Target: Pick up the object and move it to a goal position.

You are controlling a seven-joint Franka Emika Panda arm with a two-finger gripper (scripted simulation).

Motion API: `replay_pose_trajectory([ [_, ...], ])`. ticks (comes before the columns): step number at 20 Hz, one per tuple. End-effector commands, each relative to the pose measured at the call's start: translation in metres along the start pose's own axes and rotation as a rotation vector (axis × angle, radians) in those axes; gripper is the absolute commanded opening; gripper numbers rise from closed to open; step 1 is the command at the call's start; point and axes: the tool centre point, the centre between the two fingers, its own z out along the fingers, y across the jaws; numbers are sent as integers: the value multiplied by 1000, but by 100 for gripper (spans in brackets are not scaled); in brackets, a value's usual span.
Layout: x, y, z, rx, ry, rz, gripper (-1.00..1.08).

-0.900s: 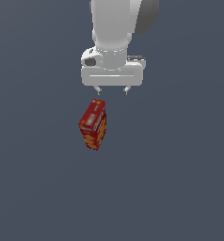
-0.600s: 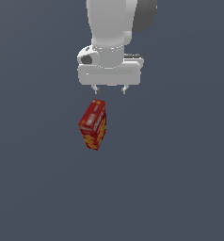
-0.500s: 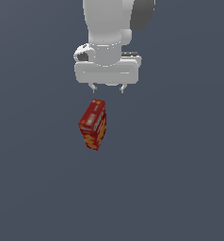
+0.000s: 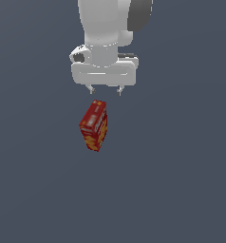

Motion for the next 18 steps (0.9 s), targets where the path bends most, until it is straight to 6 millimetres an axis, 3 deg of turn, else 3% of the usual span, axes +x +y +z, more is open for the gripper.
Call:
replay_pose_trajectory([
  [1, 1, 8, 11, -5, -6, 25, 100],
  [10, 2, 51, 71, -33, -37, 156, 100],
  [18, 0, 57, 81, -38, -43, 174, 100],
])
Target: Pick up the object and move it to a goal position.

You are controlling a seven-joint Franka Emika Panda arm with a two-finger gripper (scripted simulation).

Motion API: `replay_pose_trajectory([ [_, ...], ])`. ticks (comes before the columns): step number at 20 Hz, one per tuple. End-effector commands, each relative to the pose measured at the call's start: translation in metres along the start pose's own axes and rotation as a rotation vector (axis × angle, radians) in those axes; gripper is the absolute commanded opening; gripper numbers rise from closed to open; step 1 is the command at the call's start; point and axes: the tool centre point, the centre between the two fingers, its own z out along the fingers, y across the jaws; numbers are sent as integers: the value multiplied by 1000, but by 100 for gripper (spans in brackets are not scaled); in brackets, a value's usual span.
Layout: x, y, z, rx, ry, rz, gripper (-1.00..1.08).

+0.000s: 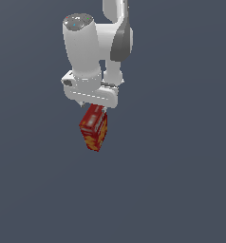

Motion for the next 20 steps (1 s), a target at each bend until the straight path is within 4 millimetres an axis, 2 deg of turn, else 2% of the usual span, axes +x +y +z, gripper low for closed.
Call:
replay_pose_trajectory([
  [1, 0, 0, 2, 0, 0, 0, 100],
  [11, -1, 1, 43, -1, 1, 4, 100],
  [16, 0, 1, 51, -1, 1, 4, 100],
  [17, 0, 1, 51, -1, 1, 4, -100],
  [20, 0, 1, 51, -1, 1, 4, -100],
])
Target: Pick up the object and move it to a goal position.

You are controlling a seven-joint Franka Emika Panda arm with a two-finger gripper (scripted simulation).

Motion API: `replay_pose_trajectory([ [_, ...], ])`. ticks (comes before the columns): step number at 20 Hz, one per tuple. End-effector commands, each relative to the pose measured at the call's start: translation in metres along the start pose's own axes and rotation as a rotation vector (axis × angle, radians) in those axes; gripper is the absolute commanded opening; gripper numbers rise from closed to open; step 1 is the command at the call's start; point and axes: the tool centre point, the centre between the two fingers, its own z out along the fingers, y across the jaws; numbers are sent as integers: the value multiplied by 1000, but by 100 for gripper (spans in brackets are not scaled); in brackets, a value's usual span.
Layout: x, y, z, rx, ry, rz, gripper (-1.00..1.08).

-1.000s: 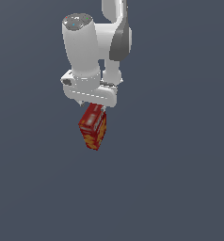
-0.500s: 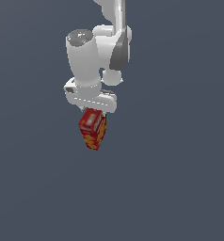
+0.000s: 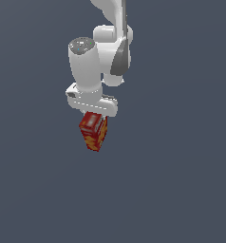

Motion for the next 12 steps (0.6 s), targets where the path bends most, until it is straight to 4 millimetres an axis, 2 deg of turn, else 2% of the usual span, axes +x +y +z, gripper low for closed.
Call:
replay_pose_trajectory([
  [1, 0, 0, 1, 0, -1, 0, -100],
  [12, 4, -2, 0, 0, 0, 0, -100],
])
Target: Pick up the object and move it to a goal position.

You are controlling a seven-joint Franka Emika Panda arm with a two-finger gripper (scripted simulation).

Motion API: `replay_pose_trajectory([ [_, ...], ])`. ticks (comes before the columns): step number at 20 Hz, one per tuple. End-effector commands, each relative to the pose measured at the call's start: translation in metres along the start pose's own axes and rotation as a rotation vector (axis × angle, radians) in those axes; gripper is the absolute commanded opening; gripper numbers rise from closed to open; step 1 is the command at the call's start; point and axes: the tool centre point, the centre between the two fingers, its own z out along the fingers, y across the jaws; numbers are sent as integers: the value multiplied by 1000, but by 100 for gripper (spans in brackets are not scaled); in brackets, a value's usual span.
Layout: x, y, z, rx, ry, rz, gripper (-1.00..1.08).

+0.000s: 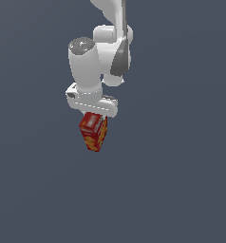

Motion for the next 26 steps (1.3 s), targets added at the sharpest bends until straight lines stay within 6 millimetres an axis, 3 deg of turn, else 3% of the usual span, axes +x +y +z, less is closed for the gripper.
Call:
replay_pose_trajectory([
  [1, 4, -2, 0, 0, 1, -1, -100],
  [8, 26, -10, -2, 0, 1, -1, -100],
  [26, 112, -41, -9, 1, 0, -1, -100],
])
